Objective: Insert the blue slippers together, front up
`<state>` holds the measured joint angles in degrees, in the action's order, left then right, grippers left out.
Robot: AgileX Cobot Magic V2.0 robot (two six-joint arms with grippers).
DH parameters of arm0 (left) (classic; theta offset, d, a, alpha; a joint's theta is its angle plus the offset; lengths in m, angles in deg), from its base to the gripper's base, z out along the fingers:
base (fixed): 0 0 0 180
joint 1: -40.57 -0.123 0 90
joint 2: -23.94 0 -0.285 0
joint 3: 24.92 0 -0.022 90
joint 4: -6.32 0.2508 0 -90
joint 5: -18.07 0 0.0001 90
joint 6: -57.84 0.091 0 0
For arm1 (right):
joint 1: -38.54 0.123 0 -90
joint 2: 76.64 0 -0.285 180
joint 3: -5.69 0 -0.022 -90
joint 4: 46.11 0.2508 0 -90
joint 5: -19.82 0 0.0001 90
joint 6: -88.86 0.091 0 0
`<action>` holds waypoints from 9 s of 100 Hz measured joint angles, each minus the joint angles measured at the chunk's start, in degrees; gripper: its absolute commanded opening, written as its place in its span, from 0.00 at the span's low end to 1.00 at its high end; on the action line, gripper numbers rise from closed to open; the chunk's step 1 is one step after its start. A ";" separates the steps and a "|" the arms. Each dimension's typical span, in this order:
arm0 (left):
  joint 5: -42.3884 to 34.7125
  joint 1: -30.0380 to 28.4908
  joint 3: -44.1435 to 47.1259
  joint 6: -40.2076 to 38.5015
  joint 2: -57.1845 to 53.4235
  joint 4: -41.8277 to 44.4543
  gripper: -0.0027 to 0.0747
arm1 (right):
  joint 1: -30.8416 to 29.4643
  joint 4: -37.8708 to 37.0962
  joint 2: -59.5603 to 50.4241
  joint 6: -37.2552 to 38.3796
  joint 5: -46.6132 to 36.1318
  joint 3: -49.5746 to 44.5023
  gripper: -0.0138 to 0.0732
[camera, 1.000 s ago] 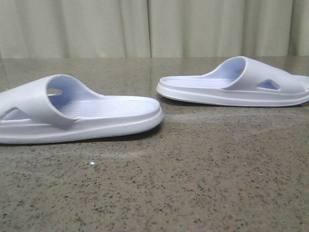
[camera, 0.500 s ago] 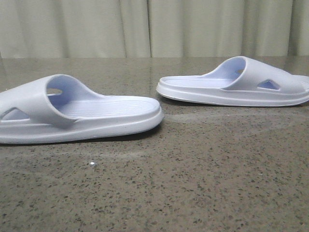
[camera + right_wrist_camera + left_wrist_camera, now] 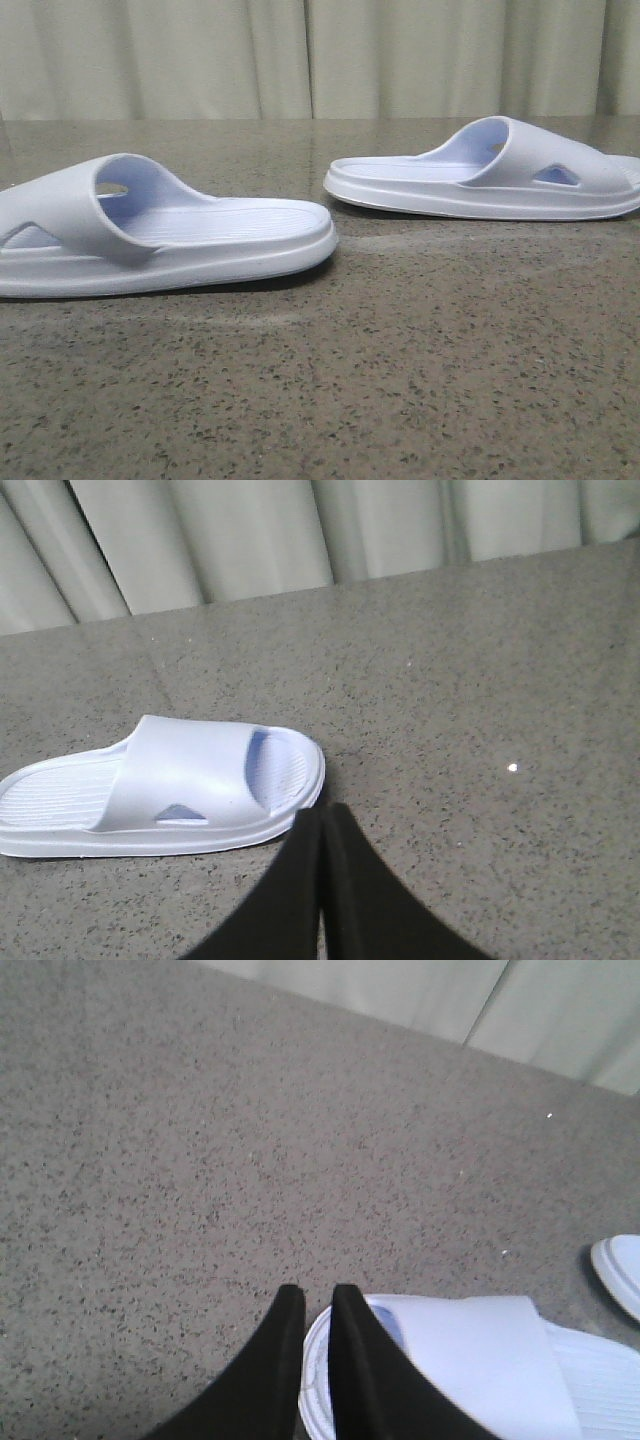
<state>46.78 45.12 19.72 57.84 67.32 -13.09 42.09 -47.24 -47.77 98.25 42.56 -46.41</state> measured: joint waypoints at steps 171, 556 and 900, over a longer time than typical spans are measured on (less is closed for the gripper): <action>-7.50 4.48 0.00 0.00 24.44 -22.92 0.68 | 0.00 3.41 13.12 0.00 -16.47 0.00 0.59; -0.31 5.66 1.44 4.54 10.82 -45.34 0.06 | 0.00 5.83 13.12 0.04 -18.32 0.00 0.59; 1.41 5.66 1.57 4.66 8.78 -45.03 0.06 | 6.15 32.55 60.71 0.72 -34.19 10.85 0.58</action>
<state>48.19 50.79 21.29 62.49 76.10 -58.12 48.24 -14.69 12.94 98.97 8.36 -35.57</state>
